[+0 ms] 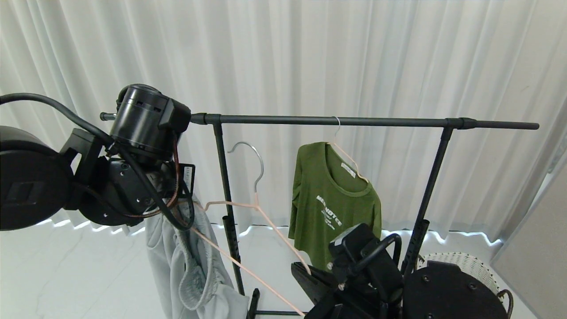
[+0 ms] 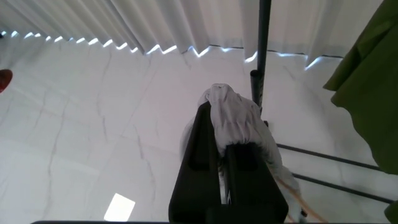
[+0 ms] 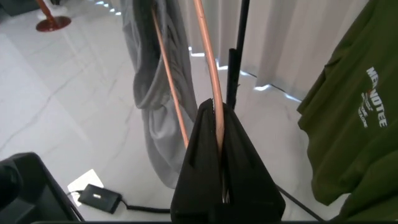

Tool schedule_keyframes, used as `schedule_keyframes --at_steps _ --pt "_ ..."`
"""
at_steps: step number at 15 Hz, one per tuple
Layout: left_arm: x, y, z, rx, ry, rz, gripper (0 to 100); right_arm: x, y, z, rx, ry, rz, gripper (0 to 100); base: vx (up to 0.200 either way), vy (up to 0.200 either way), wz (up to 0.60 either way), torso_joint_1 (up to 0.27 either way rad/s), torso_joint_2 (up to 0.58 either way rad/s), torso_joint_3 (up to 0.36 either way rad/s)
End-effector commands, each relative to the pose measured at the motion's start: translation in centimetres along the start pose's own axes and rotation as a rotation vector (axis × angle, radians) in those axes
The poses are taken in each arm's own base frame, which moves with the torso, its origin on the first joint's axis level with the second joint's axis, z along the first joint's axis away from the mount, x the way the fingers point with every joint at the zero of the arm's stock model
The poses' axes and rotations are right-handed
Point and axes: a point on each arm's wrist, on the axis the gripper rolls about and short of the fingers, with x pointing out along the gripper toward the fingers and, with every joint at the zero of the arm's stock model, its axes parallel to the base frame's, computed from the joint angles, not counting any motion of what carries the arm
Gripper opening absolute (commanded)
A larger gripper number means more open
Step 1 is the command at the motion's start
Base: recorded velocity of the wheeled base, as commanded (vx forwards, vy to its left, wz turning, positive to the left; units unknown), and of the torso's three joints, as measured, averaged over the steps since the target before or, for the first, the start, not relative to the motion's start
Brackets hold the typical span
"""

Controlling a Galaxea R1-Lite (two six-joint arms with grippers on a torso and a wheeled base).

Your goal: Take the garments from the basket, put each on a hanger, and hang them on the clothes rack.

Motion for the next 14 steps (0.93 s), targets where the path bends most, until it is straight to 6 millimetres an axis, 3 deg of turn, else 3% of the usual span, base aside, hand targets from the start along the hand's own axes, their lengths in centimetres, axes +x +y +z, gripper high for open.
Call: schedule_keyframes --at_steps 1,4,14 --pt "-0.1 0.1 0.0 -0.002 -0.001 0.001 0 -0.5 -0.2 0.8 0.018 -0.031 0.001 0 0.0 0.0 0.0 0.0 0.0 0.0" --pt "-2.1 -0.4 0.1 0.005 -0.042 -0.061 0 -0.3 0.1 1.6 0.034 -0.066 0.016 0 0.0 0.0 0.0 0.0 0.0 0.0" --pt "-8.2 -1.8 -0.3 -0.021 -0.149 -0.28 0 0.5 0.5 1.4 0.094 -0.057 0.053 0 0.0 0.0 0.0 0.0 0.0 0.0"
